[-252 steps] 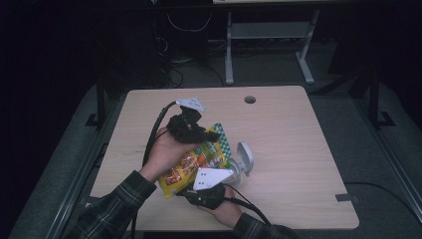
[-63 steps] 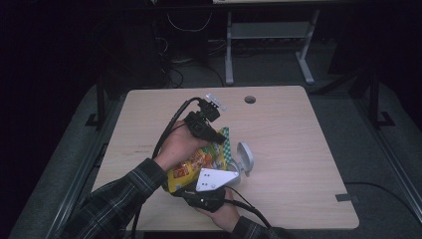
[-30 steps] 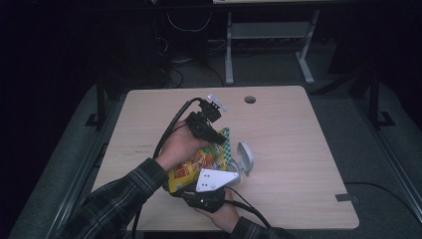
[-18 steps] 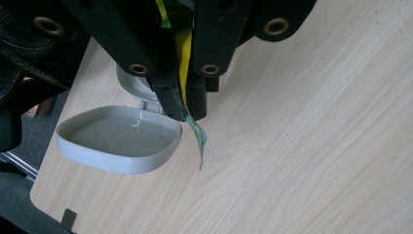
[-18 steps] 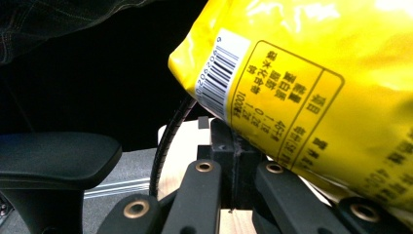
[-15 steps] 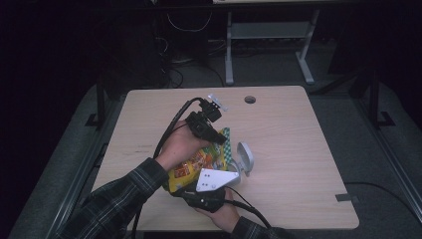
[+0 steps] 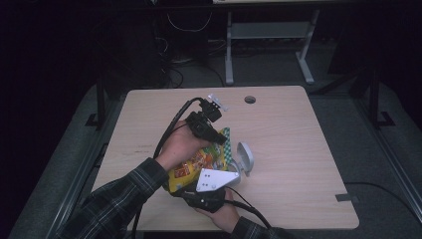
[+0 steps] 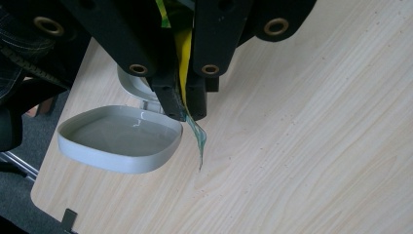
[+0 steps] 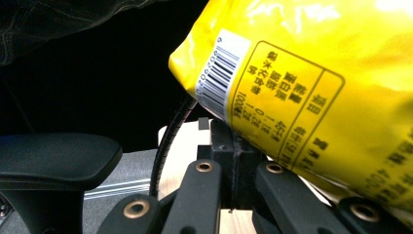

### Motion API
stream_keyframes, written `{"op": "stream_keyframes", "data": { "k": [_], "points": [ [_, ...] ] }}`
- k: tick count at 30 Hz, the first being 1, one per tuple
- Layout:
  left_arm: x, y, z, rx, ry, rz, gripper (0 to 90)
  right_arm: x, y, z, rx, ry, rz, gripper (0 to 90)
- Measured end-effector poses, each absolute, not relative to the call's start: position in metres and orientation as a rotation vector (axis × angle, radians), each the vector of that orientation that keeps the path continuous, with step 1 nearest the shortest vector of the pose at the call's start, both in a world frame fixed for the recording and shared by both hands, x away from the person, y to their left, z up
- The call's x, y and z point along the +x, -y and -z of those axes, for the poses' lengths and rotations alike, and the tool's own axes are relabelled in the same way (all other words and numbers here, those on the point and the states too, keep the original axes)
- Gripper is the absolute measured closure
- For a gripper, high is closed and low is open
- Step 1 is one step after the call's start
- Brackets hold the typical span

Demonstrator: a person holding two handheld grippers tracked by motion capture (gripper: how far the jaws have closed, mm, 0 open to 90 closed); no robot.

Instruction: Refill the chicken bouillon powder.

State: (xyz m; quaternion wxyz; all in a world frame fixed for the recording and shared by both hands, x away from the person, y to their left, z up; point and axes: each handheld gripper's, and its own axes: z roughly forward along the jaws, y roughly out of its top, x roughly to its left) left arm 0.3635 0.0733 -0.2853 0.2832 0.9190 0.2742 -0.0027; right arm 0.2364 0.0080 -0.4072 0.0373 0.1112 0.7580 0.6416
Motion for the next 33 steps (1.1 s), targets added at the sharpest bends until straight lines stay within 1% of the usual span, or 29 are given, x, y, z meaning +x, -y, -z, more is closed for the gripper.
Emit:
{"op": "stream_keyframes", "data": {
  "k": [33],
  "points": [
    [0.3635, -0.0716, 0.2848, 2.465, -0.733, 0.013, 90.0, 0.2358, -0.0076, 0.4062, 0.339, -2.319, -1.978, 90.0]
  ]
}}
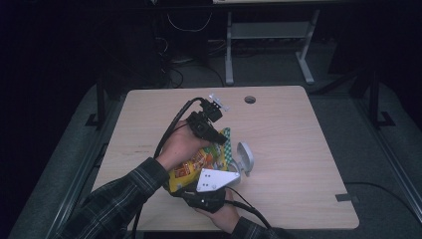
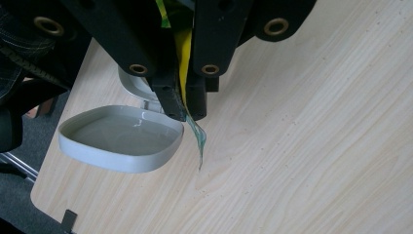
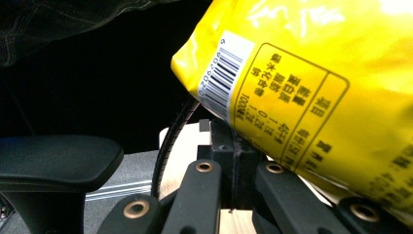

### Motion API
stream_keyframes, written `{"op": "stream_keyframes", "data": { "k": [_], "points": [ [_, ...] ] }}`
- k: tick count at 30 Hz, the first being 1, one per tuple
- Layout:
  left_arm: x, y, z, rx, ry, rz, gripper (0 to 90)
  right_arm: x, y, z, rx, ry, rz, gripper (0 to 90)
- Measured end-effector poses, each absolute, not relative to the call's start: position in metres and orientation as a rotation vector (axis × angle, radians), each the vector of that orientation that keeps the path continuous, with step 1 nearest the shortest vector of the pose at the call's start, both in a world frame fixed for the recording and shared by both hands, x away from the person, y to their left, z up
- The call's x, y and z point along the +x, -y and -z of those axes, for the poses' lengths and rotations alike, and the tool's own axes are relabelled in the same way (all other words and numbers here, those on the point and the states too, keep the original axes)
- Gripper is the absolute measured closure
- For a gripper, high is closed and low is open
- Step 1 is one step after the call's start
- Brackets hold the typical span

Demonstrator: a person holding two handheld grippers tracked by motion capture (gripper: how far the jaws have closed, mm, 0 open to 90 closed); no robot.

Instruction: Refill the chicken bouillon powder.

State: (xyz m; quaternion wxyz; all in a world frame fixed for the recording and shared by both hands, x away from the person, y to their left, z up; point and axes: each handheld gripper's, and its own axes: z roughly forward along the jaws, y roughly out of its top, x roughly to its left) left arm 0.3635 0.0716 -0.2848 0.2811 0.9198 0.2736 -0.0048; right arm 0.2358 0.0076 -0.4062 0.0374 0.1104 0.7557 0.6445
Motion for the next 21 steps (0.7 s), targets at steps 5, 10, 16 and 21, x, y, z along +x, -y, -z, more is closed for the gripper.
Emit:
{"op": "stream_keyframes", "data": {
  "k": [5, 10, 16, 21],
  "points": [
    [0.3639, -0.0718, 0.2845, 2.464, -0.733, 0.014, 90.0, 0.2359, -0.0074, 0.4056, 0.337, -2.318, -1.979, 90.0],
    [0.3638, -0.0712, 0.2842, 2.467, -0.736, 0.014, 90.0, 0.2358, -0.0073, 0.4054, 0.337, -2.317, -1.979, 90.0],
    [0.3643, -0.0706, 0.2837, 2.468, -0.732, 0.015, 90.0, 0.2357, -0.0070, 0.4049, 0.339, -2.314, -1.982, 90.0],
    [0.3643, -0.0704, 0.2836, 2.468, -0.729, 0.014, 90.0, 0.2358, -0.0068, 0.4047, 0.340, -2.313, -1.984, 90.0]
  ]
}}
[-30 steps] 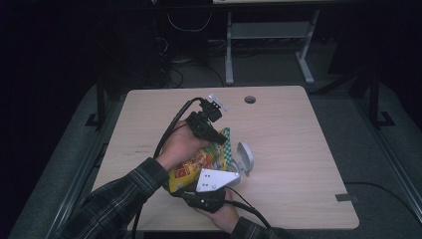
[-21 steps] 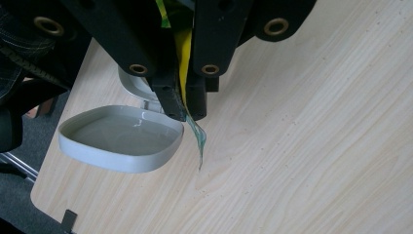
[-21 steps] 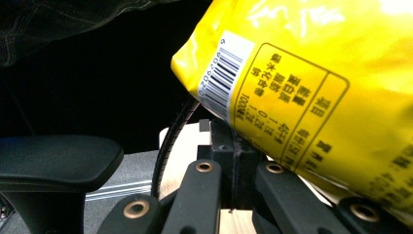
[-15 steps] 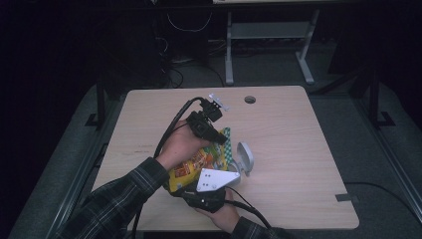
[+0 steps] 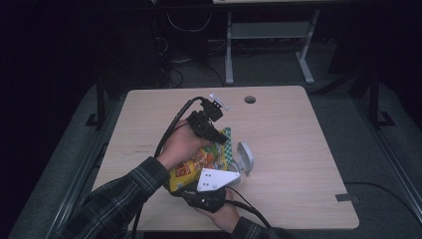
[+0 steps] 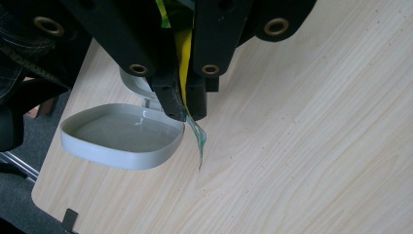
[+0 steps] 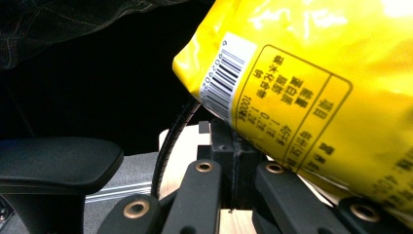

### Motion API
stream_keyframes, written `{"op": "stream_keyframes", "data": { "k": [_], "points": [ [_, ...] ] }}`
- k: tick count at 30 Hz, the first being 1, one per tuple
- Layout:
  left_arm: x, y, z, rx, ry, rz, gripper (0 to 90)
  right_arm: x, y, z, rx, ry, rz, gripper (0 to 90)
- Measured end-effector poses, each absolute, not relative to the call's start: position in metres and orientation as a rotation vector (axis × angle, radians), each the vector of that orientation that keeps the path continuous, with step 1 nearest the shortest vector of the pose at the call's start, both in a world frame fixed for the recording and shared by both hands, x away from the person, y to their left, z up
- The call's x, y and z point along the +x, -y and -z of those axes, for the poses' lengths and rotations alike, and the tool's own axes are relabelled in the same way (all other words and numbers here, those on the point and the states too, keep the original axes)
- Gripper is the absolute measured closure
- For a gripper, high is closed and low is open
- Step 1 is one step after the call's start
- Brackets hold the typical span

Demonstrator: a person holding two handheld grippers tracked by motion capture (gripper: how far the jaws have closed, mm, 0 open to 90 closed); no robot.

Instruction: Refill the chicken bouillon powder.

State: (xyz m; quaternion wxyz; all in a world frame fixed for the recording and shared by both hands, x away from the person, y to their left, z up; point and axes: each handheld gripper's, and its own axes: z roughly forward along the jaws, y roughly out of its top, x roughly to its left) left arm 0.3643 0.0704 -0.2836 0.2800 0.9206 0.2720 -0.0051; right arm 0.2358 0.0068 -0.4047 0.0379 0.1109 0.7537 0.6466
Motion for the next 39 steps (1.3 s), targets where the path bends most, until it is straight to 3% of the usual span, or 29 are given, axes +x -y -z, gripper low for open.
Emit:
{"op": "stream_keyframes", "data": {
  "k": [39],
  "points": [
    [0.3646, -0.0733, 0.2852, 2.465, -0.757, -0.010, 90.0, 0.2383, -0.0095, 0.4030, 0.324, -2.321, -1.984, 90.0]
  ]
}}
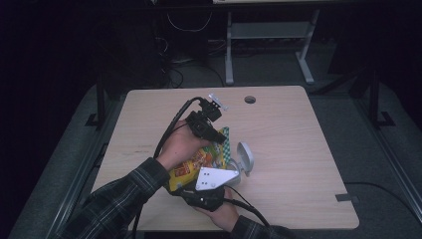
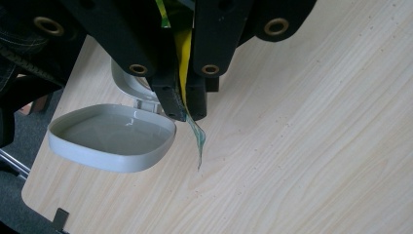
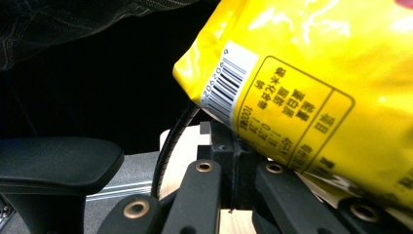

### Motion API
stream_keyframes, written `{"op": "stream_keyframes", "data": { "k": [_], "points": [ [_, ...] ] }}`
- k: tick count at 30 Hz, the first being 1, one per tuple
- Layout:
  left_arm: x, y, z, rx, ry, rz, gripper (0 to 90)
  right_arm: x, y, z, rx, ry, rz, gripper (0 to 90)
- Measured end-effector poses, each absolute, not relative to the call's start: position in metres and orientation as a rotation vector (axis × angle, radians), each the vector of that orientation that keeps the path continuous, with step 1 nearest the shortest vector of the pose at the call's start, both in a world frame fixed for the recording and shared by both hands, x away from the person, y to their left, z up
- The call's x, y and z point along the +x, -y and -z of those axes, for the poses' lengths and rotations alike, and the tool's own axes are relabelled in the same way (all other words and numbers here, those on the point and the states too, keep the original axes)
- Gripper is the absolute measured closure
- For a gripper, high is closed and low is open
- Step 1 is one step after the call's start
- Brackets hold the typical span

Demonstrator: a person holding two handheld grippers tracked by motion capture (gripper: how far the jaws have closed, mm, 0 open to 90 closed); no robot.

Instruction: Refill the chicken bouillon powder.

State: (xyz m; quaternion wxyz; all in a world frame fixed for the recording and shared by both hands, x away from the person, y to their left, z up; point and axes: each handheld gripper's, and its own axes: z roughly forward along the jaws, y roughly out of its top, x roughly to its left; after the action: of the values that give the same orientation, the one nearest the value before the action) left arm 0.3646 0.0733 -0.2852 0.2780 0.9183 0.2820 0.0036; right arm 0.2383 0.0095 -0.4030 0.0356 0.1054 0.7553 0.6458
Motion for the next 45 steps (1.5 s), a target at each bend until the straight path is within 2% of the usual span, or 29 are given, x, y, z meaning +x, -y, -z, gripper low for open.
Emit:
{"op": "stream_keyframes", "data": {
  "k": [45],
  "points": [
    [0.3633, -0.0667, 0.2842, 2.485, -0.770, -0.021, 90.0, 0.2365, -0.0076, 0.4016, 0.348, -2.300, -2.017, 90.0]
  ]
}}
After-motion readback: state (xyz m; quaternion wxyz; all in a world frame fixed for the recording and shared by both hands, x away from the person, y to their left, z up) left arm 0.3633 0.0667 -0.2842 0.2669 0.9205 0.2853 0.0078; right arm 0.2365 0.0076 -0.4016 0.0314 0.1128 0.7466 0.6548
